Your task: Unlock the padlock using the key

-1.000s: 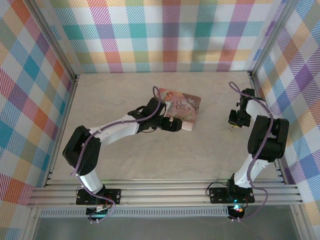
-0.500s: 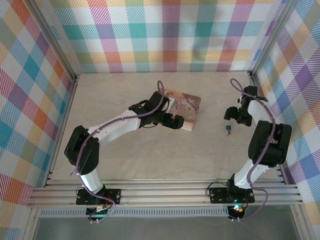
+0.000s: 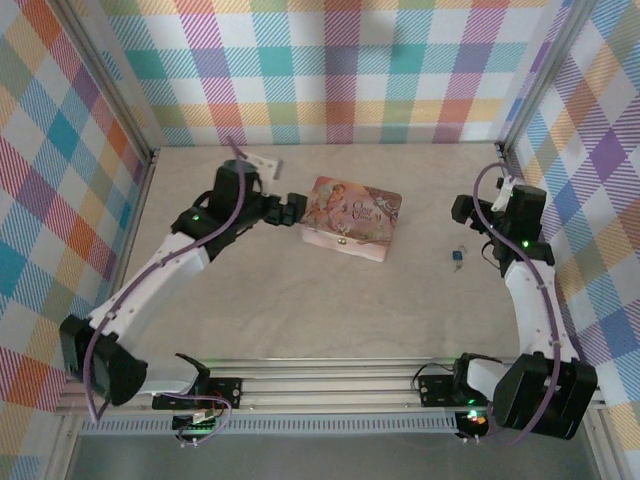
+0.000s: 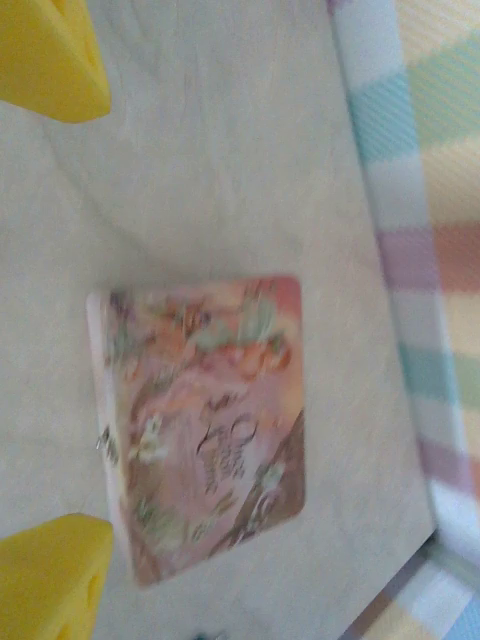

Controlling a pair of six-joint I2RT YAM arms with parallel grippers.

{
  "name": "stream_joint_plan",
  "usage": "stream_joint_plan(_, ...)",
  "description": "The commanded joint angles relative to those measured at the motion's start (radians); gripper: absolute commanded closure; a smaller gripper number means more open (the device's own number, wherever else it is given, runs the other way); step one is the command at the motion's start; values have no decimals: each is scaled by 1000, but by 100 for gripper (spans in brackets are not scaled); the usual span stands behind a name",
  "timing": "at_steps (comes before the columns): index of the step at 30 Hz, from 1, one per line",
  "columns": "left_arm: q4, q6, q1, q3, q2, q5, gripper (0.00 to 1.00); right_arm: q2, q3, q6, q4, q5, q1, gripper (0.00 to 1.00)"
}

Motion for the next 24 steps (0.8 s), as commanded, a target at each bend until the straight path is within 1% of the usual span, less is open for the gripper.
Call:
stream_joint_plan(1, 217, -10, 108, -165, -75, -21, 0, -62, -131, 135, 263, -18, -4, 0)
stream_joint_plan(3, 315, -42, 166, -248, -118, -20, 0, -97, -228, 184, 383, 12, -5, 0)
stream_joint_plan(4, 357, -7, 191, -289, -134, -2, 0, -108, -267, 183, 429, 22, -5, 0)
stream_joint_plan(5, 397, 40, 197, -332, -148, -30, 0, -117, -297, 144, 454, 19, -4, 0)
stream_joint_plan(7, 468, 76, 211, -411, -159, -84, 0, -129, -340, 62, 480, 24, 10, 0)
stream_joint_plan(9, 524, 51, 250, -474, -154, -82, 0, -142, -405, 15, 544, 24, 16, 0)
stream_joint_plan(12, 603, -8, 300, -557, -114, -88, 0, -153, -498, 20, 594, 60, 18, 0)
stream_joint_plan(15, 704, -57, 324, -636, -60, -157, 0, -122, -557, 19, 635, 48, 18, 0)
stream_joint_plan(17, 767, -83, 336, -682, -22, -210, 0, -113, -602, 43, 709, 40, 18, 0)
stream_joint_plan(19, 834, -83, 342, -716, 16, -229, 0, -94, -632, 85, 762, 64, 23, 0)
stream_joint_plan(20, 822, -72, 347, -709, 19, -226, 0, -76, -640, 106, 772, 89, 26, 0)
stream_joint_plan(21, 844, -49, 347, -712, 22, -218, 0, -53, -647, 115, 792, 108, 28, 0)
stream_joint_plan(24, 843, 4, 349, -698, 42, -212, 0, 6, -659, 133, 853, 135, 34, 0)
